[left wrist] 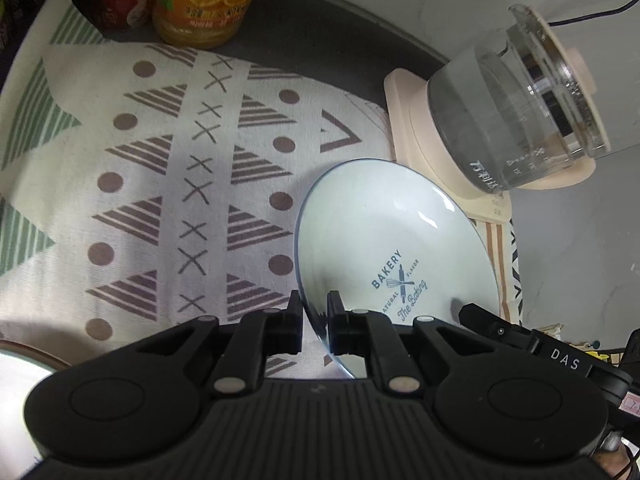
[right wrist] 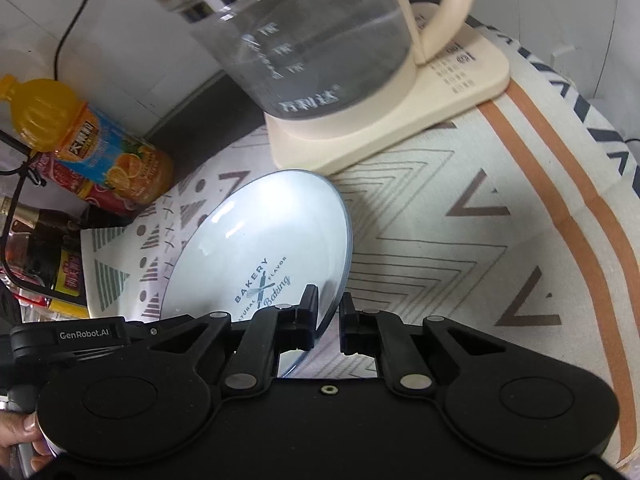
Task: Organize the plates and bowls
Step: 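Lift the 'Bakery' plate with both grippers over the plate stack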
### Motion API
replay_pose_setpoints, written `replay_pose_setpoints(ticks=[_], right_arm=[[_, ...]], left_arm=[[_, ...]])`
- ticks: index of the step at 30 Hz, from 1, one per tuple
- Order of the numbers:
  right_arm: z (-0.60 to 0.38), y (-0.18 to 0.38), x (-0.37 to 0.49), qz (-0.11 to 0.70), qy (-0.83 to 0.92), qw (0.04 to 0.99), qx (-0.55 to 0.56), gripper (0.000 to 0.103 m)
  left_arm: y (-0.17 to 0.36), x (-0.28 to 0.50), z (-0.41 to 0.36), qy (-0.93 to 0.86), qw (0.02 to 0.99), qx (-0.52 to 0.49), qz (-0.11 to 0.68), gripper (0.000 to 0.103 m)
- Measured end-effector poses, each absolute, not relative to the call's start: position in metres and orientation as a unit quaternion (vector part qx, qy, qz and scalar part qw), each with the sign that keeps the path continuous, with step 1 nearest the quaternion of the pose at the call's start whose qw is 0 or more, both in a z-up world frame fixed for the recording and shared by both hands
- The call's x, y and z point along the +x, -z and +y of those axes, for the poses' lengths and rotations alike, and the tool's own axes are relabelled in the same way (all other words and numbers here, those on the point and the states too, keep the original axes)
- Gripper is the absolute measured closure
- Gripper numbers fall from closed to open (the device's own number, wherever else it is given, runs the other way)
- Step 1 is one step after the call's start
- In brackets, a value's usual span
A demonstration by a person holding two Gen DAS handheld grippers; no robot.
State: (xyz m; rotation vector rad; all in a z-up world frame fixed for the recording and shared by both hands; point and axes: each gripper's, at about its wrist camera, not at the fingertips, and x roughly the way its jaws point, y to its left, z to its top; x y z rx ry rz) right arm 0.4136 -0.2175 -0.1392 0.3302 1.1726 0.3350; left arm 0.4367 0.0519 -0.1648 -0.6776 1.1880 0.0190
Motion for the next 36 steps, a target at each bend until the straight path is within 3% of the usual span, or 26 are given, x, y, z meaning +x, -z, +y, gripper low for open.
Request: replay_pose_setpoints(ticks=[15,36], right_arm=[[-0.19,0.096,0.384,0.51,-0.145,0.835,0.146,0.093],[-0.131,0.084,0.318,0.48,-0.128,0.852,0.167,0.093]], left_arm=[[0.13,0.411,0.08,0.032,0.797,-0.299,0.524,0.093],[0.117,0.348,0.138,0.043,0.81,-0.29,0.508,0.093]])
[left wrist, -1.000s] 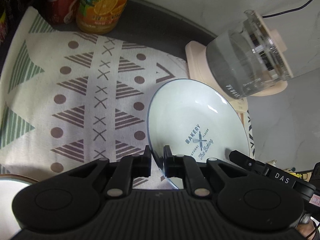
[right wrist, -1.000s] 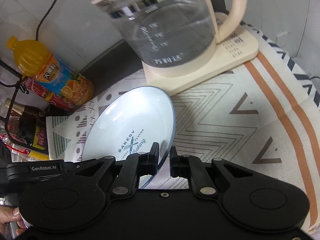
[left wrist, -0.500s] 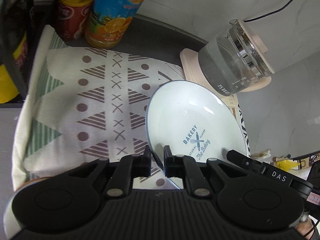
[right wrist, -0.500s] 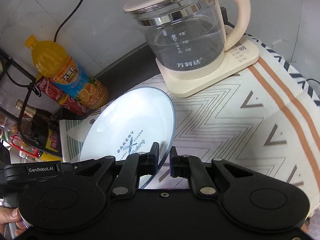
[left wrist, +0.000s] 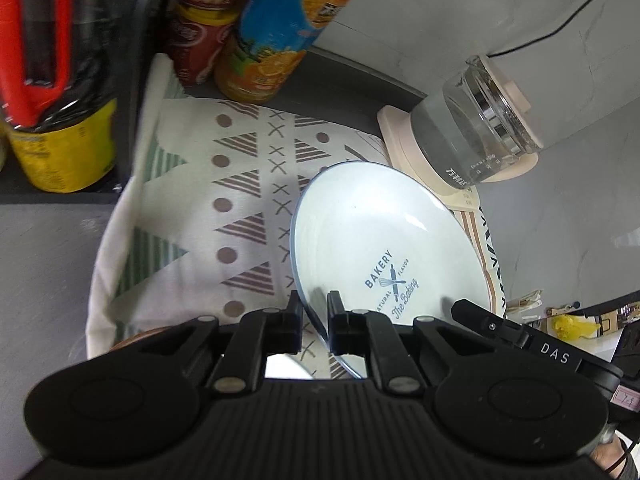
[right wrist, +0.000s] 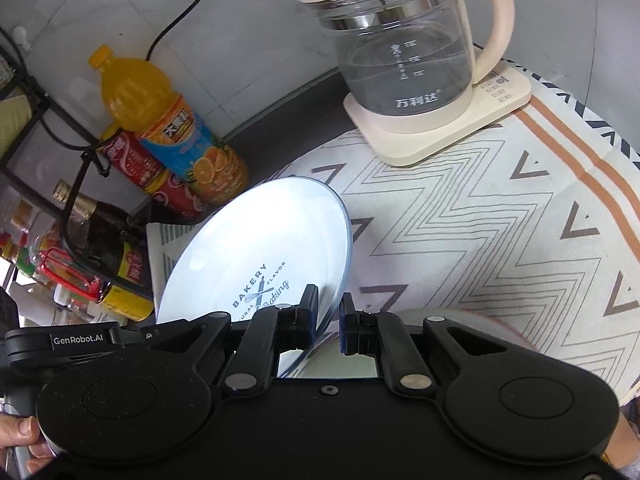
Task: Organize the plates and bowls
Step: 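Lift the 'Bakery' plate with both grippers over the plate stack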
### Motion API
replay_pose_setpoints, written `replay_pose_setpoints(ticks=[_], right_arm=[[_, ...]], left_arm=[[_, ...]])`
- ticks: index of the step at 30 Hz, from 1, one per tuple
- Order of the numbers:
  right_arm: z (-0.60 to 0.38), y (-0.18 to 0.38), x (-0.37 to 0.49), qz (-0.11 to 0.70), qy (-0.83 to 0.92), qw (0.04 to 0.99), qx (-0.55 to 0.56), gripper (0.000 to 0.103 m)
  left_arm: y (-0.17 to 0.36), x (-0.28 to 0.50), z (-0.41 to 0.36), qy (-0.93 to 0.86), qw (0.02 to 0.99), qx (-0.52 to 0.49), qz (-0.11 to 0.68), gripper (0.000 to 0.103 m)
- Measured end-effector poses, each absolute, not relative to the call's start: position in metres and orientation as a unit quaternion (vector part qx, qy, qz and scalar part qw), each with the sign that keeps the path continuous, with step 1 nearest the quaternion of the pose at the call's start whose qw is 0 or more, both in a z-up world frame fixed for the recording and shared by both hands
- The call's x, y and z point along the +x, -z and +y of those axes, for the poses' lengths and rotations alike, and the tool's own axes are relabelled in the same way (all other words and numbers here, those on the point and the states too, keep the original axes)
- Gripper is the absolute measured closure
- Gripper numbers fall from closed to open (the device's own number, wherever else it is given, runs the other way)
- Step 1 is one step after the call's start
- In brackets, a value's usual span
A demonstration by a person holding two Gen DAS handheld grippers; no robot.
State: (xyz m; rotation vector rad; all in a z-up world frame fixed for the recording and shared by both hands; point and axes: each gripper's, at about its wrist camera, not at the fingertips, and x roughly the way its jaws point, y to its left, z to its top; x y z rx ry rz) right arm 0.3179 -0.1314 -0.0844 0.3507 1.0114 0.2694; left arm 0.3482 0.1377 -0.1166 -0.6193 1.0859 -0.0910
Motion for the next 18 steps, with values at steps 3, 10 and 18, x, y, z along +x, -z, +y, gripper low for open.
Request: replay_pose_setpoints(ticks=[3,10,18], right_arm=[[-0.123,0.082,0.313,0.481,-0.136,0.852,0.156,0.093],[-0.108,0.079,0.304,0.481,-0.164,0.851,0.136,0.092],[-0.097,0.079,0.285,0.484,-0.206,0.843,0.109,0.092]], left_arm=[[0.115,0.339,0.143,0.034,0.812,-0.295,0.502,0.093],[0.109,0.31,0.151,0.003,0.816,-0.31,0.488,0.093],[0.108,0.264,0.153,-0.041,0.813,-0.335,0.474,0.093]])
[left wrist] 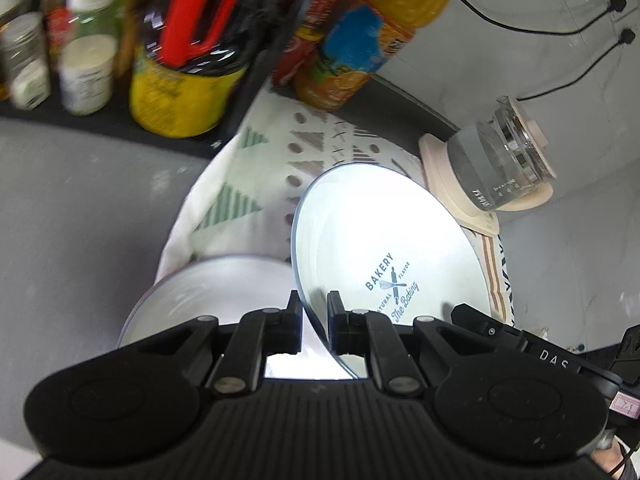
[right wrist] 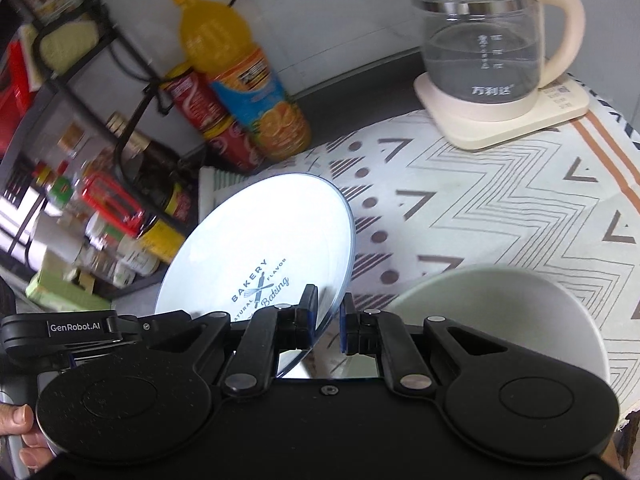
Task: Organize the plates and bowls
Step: 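Lift the 'Bakery' plate with both grippers over the plate stack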
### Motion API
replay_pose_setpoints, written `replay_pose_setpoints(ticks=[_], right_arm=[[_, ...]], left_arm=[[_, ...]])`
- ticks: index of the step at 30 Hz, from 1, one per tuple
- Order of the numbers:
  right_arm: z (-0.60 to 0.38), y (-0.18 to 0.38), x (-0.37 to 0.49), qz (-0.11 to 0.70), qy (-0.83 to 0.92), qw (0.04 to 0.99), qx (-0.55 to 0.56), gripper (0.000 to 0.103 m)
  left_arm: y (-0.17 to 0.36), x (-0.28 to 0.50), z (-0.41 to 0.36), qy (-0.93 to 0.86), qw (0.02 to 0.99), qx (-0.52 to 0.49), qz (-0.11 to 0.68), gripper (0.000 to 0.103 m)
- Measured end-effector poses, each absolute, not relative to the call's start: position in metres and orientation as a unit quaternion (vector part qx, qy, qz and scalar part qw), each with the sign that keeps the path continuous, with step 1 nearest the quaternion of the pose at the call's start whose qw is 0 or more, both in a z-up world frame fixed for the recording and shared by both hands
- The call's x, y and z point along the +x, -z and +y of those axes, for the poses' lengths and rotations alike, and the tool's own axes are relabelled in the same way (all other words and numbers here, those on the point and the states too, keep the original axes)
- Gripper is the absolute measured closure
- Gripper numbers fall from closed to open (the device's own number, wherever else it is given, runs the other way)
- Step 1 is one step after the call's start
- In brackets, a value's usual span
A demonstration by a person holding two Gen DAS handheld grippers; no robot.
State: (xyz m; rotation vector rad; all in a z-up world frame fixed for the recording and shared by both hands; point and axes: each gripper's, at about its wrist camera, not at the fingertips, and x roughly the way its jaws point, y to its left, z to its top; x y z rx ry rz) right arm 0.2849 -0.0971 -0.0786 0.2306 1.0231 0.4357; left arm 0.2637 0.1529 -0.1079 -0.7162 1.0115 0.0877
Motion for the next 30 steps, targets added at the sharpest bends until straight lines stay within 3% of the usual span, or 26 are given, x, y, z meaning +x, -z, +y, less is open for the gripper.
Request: replay_pose_setpoints(ticks=[14,30], right_arm=[[-0.078,0.087,0.239,0.496,-0.252,0.827,0.078,0.092],[-0.069,0.108,0.207,0.523,-0.258,0.811,0.045,0.091]], left_arm=[[0.127,0.193,0.155,-0.089,0.798,-0.358,0.477,0.093],[0.153,0.163,0.154,-0.108,0.781,-0.367,0.493,0.093]])
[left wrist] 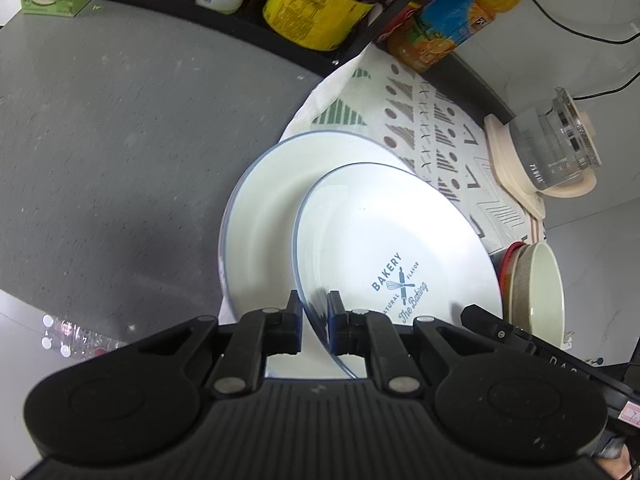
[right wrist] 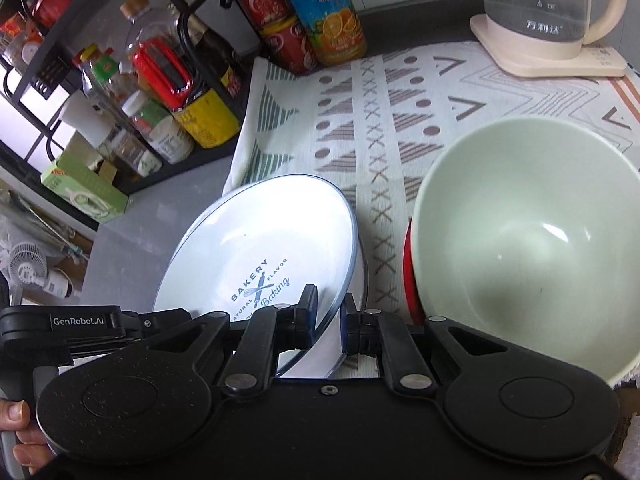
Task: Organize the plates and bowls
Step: 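Lift the 'Bakery' plate with both grippers over the plate stack, then lower the 'Bakery' plate onto the plate stack and open both grippers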
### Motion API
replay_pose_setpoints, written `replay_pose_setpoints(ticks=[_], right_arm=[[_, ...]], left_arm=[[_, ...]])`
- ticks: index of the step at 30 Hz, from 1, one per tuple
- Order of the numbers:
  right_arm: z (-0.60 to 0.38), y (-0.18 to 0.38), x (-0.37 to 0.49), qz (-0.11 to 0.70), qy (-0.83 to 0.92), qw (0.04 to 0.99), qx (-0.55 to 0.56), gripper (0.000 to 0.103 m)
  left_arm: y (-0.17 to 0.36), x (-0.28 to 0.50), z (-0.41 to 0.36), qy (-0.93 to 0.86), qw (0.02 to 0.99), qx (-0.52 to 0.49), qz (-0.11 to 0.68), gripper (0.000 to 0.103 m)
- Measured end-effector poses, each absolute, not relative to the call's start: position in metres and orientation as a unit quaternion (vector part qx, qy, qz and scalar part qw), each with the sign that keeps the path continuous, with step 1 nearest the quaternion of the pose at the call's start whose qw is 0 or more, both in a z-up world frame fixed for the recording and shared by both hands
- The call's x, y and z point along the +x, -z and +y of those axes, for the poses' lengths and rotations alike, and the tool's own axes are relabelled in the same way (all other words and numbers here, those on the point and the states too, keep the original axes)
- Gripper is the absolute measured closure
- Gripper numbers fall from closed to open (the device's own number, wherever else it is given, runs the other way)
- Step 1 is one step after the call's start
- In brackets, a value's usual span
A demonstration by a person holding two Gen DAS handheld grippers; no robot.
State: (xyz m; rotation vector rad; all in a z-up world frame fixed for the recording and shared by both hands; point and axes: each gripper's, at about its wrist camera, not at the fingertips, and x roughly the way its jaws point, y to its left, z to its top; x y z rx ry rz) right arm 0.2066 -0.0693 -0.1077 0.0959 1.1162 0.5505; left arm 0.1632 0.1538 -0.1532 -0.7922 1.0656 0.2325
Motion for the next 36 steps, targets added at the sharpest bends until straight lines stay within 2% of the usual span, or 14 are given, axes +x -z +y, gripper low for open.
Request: replay_pose_setpoints(ticks=[18,26,28,30,33,36], right_arm=[[-0.063,0.121,0.195,0.54,-0.245,0.805,0.021,0.091],[-0.063,0.13,0.195,0.55,-0.223,0.804,0.032,0.092],[-0.062,0.129,0.194,0.55,-0.22,0.805,0.029,0.092],[-0.061,0.13,0.195,0.549,-0.219,0.806,0.029,0.092],[-0.062,0.131,0.196,0.549,-0.219,0.806,0.031,0.091],[-0.06,0.131,0.196,0.549,-0.218,0.806,0.028,0.089]], left_arm=[[0.171,0.163,0.153,-0.105,0.769,-0.37,0.511,0.093],[0.158,0.168,0.153,-0.128,0.785,-0.331,0.508,0.088],[0.151,0.167,0.157,-0.133,0.793,-0.326,0.498,0.084],[0.142,0.164,0.162,-0.14,0.802,-0.327,0.479,0.074],[0.133,0.162,0.166,-0.156,0.814,-0.321,0.459,0.065],[0.132,0.163,0.169,-0.174,0.818,-0.308,0.453,0.059]])
